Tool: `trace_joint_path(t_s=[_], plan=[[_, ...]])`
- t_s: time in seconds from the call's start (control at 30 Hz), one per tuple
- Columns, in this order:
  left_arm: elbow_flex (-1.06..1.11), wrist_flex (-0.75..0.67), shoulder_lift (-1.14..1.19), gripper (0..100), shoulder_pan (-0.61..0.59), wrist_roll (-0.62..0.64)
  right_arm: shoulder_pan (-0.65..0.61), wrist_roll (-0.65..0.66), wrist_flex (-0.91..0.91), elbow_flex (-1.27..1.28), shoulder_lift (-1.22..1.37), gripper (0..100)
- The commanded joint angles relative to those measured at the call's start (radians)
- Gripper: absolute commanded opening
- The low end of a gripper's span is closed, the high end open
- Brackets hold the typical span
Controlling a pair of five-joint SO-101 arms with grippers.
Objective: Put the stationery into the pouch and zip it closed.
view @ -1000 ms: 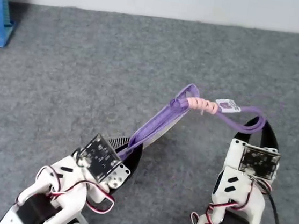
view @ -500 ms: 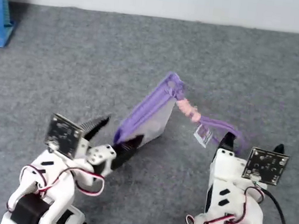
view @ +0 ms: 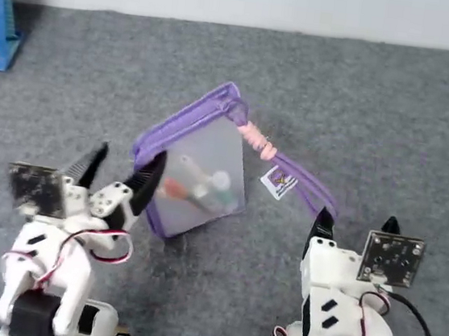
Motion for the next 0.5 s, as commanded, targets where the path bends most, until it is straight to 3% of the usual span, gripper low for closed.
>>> trace_joint_path(t_s=[0.0,0.3,0.47], plan=[[-0.127,0.041,-0.012,30,-0.029,0.009,-0.007,-0.008,0.03,-0.095,-0.002,30.7],[-0.165,0.114,-0.014,30,-0.112,-0.038,-0.012,-0.002,0.223,-0.158,0.002,30.7],[-0.156,0.144,-0.014,30,-0.112,-0.038,-0.196,-0.043,0.245,-0.157,0.002,30.7]])
